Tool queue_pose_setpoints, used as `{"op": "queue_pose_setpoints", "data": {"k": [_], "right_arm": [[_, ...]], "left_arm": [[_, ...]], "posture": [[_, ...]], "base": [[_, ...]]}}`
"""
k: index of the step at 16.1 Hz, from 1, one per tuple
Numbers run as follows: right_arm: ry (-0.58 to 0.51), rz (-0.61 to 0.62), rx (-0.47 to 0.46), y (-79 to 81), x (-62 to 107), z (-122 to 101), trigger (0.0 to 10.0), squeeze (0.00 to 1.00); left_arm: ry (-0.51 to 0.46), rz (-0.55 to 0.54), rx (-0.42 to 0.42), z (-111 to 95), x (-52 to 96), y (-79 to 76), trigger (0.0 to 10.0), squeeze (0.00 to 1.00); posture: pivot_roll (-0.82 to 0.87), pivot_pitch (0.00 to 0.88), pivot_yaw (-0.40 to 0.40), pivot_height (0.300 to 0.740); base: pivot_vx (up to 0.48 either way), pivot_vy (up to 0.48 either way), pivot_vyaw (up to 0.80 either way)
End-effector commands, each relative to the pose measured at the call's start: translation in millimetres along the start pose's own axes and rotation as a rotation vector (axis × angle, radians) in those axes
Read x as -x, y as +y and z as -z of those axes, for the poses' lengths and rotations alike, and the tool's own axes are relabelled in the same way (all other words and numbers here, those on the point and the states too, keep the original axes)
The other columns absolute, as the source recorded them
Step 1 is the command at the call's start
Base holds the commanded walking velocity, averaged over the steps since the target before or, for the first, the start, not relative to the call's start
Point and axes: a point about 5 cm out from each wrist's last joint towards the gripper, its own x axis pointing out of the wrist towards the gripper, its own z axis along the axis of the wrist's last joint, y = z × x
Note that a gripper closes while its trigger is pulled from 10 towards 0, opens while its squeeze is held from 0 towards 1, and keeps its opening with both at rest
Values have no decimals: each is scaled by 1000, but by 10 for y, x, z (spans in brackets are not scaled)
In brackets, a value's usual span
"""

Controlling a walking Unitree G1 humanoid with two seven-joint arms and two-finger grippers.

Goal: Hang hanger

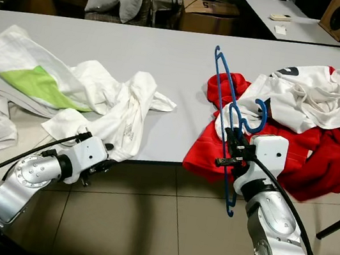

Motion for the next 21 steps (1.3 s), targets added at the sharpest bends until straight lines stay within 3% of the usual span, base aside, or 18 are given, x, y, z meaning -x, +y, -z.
{"op": "queue_pose_setpoints", "data": {"k": [1,8,10,12,13,15,17,19,21], "right_arm": [[-18,-1,-5,13,1,-55,10000,0],[-4,-34,4,30,12,-39,10000,0],[20,-148,53,40,73,-32,10000,0],[35,-328,114,29,227,-85,10000,0],[69,-404,146,-26,332,-117,10000,0],[173,-586,217,-141,580,-214,10000,0],[253,-695,319,-208,697,-257,10000,0],[367,-763,495,-318,742,-261,10000,0],[378,-768,629,-375,674,-305,10000,0]], "left_arm": [[18,-17,-3,9,-4,52,0,0],[38,-62,3,54,22,109,0,0],[-51,-54,-53,-30,58,182,0,0],[-213,-37,-198,-200,162,264,0,0],[-274,26,-220,-252,235,224,0,0],[-256,211,-237,-184,329,-23,0,0],[-259,275,-237,-159,328,-155,0,0],[-255,294,-253,-129,267,-254,0,0],[-223,290,-272,-121,217,-259,0,0]], "posture": [[-73,0,54,740],[-70,0,52,740],[-71,0,49,740],[-72,0,48,740],[-78,0,45,740],[-89,0,40,740],[-92,0,32,740],[-101,0,22,740],[-104,0,13,740]], "base": [[0,0,0],[0,0,0],[0,0,0],[0,0,0],[0,0,0],[0,0,0],[0,0,0],[0,0,0],[0,0,0]]}}
